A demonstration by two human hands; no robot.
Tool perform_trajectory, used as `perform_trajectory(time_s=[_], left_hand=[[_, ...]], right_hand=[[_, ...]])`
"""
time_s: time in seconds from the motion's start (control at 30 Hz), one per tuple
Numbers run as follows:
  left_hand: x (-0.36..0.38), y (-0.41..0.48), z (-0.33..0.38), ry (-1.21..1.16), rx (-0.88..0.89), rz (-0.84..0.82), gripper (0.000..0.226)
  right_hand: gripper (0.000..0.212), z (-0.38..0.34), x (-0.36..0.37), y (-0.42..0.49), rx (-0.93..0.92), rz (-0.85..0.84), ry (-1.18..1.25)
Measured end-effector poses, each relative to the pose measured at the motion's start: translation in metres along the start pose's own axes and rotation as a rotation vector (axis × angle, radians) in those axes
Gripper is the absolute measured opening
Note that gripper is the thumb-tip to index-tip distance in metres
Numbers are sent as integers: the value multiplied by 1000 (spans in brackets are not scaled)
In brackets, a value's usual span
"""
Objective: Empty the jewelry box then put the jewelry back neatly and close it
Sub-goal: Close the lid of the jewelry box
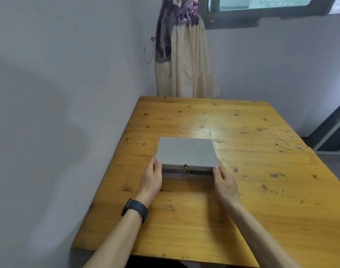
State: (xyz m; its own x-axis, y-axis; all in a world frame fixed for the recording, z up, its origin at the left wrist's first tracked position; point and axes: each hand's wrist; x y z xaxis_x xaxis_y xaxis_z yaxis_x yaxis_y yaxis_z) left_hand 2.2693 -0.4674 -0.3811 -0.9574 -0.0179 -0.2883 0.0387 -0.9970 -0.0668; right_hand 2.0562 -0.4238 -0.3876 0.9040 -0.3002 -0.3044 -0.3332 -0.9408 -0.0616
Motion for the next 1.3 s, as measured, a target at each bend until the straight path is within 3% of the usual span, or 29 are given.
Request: perform_trajectory(time_s=[0.17,0.4,0.57,0.67,0.8,0.93,1.17,1.3], left_hand=[[2,-3,-15,134,20,32,49],[7,-4,-22,172,78,167,45],[11,-9,-27,262,176,234,32],[12,-6,-30,321,193,276,31],[13,-5,-31,308,218,296,31],[14,-5,-33,346,221,300,31],[13,-5,-37,370,248,291,32],[13,-5,-37,382,240,298,32]], right_hand=[[43,6,1,-6,-17,60,-116],[37,10,2,-9,-23,189,-13],[40,22,10,-16,-160,274,-163],[51,20,15,-13,-142,234,-163],[83,9,26,-10,-42,158,-235],[104,1,42,-12,13,197,-307],[111,8,45,-11,-18,217,-323],[117,16,45,-15,-88,187,-468]])
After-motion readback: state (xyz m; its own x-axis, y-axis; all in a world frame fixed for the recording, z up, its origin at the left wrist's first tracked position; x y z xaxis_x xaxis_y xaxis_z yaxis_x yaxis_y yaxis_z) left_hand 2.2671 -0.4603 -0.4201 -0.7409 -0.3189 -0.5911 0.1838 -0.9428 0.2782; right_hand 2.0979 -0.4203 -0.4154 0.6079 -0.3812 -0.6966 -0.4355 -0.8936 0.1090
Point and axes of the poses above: each hand's wrist, its own y-axis towards the middle knuckle, its own x-axis out of the palm, z = x × y, and after that the axes turned 1 degree about -x, right-handed
